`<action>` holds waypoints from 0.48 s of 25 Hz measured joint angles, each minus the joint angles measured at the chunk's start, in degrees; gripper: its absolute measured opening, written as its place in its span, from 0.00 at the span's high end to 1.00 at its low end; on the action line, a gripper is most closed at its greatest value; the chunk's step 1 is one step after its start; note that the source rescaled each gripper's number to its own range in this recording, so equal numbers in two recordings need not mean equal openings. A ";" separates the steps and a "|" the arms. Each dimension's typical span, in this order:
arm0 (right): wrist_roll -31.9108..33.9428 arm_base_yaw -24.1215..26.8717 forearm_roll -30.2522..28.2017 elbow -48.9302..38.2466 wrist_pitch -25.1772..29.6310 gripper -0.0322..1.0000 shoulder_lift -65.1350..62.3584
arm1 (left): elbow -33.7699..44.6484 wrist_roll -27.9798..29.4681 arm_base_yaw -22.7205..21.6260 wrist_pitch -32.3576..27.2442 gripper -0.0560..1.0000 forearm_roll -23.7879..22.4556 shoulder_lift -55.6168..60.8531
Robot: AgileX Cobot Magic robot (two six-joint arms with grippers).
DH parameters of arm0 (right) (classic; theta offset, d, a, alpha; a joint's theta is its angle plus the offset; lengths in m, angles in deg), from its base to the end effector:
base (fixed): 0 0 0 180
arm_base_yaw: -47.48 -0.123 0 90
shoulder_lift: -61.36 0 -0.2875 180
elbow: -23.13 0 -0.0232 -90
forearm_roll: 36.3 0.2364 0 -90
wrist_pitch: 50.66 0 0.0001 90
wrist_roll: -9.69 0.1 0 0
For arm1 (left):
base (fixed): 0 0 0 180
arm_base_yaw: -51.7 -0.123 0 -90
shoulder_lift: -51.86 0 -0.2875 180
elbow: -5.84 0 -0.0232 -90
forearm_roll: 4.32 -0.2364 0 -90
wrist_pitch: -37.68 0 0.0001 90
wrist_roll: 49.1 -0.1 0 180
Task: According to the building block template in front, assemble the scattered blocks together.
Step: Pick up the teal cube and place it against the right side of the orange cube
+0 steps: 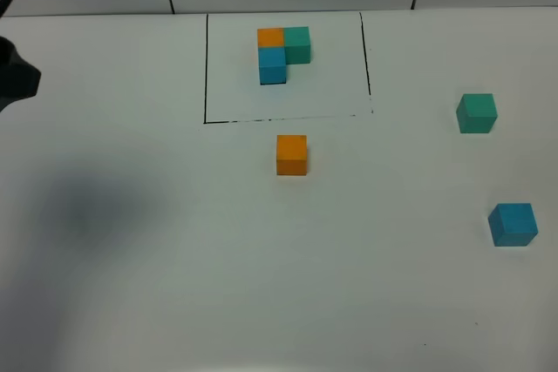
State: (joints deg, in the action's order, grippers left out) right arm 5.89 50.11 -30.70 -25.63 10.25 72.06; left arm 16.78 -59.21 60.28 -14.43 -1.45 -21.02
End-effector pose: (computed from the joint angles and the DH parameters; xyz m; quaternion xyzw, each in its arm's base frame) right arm -0.0043 0.0087 0.2662 -0.0095 0.8665 0.0209 0.4986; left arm 0.2143 -0.0363 0.3745 0.1437 0.9155 -0.0191 0.3753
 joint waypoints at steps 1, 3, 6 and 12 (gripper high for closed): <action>0.00 0.00 0.00 0.00 0.00 0.27 0.00 | 1.43 0.41 0.00 0.21 0.22 -0.09 2.24; 0.00 0.00 0.00 0.00 0.00 0.27 0.00 | 3.80 1.31 0.00 0.36 0.22 -0.19 6.31; 0.00 0.00 0.00 0.00 0.00 0.27 0.00 | 6.67 2.43 0.00 0.41 0.24 -0.21 12.22; 0.05 0.00 0.00 0.00 0.00 0.27 0.00 | 13.62 3.00 0.00 0.95 0.27 -0.51 22.21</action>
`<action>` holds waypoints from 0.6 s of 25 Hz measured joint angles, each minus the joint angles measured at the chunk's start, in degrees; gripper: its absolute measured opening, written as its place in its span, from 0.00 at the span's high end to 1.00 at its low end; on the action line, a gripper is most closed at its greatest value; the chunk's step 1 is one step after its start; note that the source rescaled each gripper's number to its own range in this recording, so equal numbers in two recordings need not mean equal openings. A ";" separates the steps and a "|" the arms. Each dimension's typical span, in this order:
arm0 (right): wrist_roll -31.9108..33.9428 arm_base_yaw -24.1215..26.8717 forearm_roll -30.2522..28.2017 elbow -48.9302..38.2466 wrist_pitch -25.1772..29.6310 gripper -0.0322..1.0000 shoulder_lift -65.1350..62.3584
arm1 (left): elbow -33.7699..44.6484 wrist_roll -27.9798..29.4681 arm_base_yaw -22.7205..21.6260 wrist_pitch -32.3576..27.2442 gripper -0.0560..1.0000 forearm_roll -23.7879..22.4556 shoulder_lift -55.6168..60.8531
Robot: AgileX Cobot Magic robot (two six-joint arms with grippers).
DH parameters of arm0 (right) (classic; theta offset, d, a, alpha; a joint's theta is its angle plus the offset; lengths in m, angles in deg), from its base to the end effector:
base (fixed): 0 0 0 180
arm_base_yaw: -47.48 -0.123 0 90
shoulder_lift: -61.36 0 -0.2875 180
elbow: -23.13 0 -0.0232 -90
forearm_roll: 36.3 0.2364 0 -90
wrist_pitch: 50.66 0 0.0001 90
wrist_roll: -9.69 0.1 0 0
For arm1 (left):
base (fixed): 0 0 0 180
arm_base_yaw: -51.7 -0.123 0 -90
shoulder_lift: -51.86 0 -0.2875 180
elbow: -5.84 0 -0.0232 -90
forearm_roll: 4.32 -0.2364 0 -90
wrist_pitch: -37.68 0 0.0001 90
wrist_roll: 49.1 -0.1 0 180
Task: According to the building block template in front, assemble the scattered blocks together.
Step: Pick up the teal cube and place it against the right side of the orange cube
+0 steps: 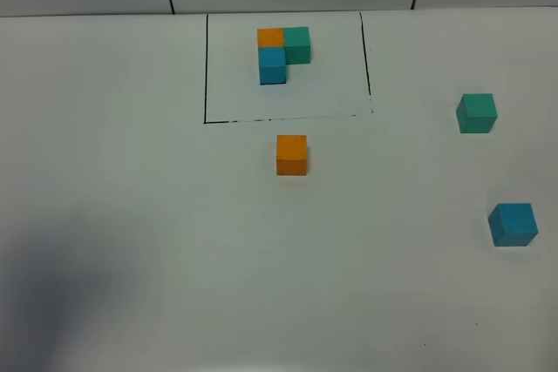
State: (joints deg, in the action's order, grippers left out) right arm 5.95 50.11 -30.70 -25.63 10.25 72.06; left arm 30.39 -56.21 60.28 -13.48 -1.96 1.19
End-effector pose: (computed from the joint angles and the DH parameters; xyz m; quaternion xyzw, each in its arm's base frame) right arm -0.0043 0.0087 0.2662 -0.0090 0.8666 0.0212 0.4986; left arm 0.1190 -0.0212 0.3688 0.1175 0.8846 -0.0259 0.4506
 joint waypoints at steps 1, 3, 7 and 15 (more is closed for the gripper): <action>0.00 0.00 0.00 0.00 0.00 0.27 0.00 | 1.27 0.05 0.00 0.20 0.27 0.16 1.35; 0.00 0.00 0.00 0.00 0.00 0.27 0.00 | 3.66 0.11 0.00 0.33 0.28 0.62 4.53; 0.00 0.00 0.00 0.00 0.00 0.27 0.00 | 8.22 0.25 0.00 0.03 0.29 1.21 10.44; 0.00 0.00 0.00 0.00 0.00 0.27 0.00 | 14.67 0.71 0.00 -2.88 0.29 2.72 22.78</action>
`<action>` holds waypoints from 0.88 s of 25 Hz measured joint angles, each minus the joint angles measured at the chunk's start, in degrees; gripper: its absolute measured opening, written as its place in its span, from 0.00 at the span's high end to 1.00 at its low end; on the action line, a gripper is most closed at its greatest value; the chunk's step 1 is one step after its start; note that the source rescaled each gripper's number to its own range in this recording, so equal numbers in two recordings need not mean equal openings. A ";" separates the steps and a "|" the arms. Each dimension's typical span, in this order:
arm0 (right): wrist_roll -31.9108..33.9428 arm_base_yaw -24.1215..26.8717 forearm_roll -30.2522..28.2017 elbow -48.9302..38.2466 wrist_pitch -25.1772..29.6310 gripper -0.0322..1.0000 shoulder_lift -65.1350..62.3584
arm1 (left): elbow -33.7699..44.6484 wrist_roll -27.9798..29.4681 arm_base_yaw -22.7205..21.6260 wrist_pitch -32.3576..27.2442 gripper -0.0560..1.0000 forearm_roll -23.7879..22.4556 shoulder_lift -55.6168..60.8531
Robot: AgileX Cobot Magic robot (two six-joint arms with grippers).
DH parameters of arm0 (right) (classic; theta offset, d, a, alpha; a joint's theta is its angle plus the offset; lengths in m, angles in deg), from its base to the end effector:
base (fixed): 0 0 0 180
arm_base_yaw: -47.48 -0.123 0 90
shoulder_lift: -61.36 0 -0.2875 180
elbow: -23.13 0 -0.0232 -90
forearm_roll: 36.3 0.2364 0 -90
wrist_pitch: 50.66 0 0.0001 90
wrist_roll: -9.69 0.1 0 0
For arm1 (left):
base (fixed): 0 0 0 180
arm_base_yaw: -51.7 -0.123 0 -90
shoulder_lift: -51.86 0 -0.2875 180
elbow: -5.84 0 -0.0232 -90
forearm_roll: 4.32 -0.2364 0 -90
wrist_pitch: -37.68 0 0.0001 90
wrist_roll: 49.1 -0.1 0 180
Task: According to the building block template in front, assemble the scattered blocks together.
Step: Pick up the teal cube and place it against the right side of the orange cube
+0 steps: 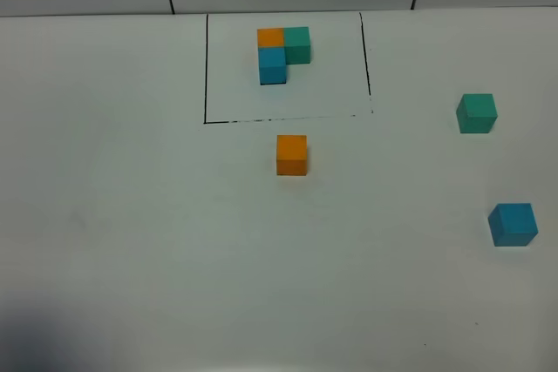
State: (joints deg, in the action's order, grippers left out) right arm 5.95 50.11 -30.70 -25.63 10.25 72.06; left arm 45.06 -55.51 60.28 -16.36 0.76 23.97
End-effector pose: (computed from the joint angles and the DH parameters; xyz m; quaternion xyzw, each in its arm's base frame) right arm -0.0043 0.0087 0.2662 -0.0090 0.8666 0.0212 0.4986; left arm 0.0385 -0.0131 0.3193 0.1085 0.8634 -0.0533 0.4899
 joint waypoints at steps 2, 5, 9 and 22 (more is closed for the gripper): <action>0.00 0.00 0.00 0.00 0.00 0.27 0.00 | 0.92 0.70 0.00 -0.77 0.29 0.00 2.77; 0.00 0.00 0.00 0.00 0.00 0.27 0.00 | 1.51 2.11 0.00 -1.36 0.29 0.00 6.67; 0.00 0.00 0.00 0.00 0.00 0.27 0.00 | 1.71 2.46 0.00 -3.02 0.29 -0.18 10.49; 0.00 0.00 0.05 0.00 0.00 0.27 0.00 | 8.80 2.65 0.00 -5.23 0.29 0.34 16.97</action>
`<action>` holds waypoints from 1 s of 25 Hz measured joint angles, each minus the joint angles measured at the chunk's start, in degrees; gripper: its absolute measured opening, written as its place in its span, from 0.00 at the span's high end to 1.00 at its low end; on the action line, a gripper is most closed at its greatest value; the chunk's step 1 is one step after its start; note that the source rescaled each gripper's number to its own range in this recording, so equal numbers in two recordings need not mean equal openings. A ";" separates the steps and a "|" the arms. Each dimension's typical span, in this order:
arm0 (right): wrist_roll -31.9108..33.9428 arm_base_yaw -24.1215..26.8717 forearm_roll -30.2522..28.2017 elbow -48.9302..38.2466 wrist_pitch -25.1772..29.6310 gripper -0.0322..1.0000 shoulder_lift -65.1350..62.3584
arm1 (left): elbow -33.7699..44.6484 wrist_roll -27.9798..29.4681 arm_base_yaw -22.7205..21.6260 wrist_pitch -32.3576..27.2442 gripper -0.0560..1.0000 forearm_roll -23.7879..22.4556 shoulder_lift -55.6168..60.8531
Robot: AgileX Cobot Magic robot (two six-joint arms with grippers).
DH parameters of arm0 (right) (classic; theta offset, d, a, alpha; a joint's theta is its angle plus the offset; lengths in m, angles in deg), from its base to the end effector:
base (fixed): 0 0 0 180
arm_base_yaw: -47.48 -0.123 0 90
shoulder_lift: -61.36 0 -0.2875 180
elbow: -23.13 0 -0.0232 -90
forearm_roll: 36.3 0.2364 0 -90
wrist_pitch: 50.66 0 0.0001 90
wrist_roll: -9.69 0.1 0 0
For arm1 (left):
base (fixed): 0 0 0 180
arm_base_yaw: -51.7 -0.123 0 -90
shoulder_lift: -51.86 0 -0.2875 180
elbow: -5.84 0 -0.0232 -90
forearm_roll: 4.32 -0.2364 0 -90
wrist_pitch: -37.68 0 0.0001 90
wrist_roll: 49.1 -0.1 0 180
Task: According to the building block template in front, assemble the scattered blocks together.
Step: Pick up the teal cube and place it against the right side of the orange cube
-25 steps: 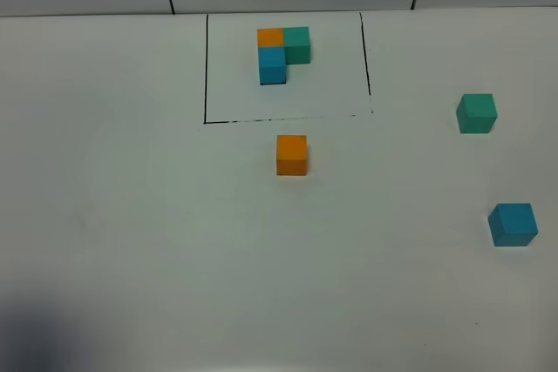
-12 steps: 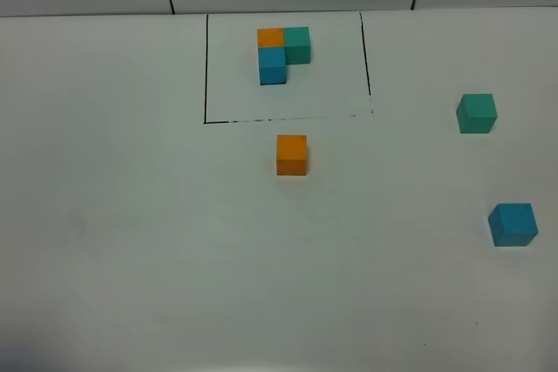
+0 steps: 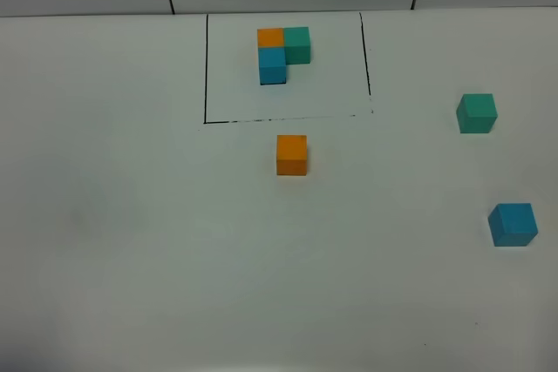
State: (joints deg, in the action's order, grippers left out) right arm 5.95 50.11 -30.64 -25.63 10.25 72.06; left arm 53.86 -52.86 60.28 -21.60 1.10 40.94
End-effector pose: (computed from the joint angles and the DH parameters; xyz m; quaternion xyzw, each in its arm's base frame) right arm -0.0043 0.0088 0.2662 -0.0090 0.8665 0.0217 0.4986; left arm -0.0051 -0.0075 0.2723 0.0923 0.8522 -0.0688 0.5104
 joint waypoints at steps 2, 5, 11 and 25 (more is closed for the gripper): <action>0.00 0.00 0.00 0.00 0.00 0.27 0.00 | 0.38 0.00 0.00 -0.31 0.29 0.46 1.20; 0.00 0.00 0.00 0.00 0.00 0.27 0.00 | 0.38 0.00 0.00 -0.31 0.29 0.73 2.24; 0.00 0.00 0.00 0.00 0.00 0.27 0.00 | 0.38 0.00 0.00 -0.31 0.29 0.96 3.45; 0.00 0.00 0.00 0.00 0.00 0.27 0.00 | 0.38 0.00 -0.33 -0.31 0.29 0.96 3.45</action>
State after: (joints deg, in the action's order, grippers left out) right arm 5.95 50.11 -30.64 -25.63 10.25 72.06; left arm 54.24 -52.86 59.95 -21.90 2.06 44.39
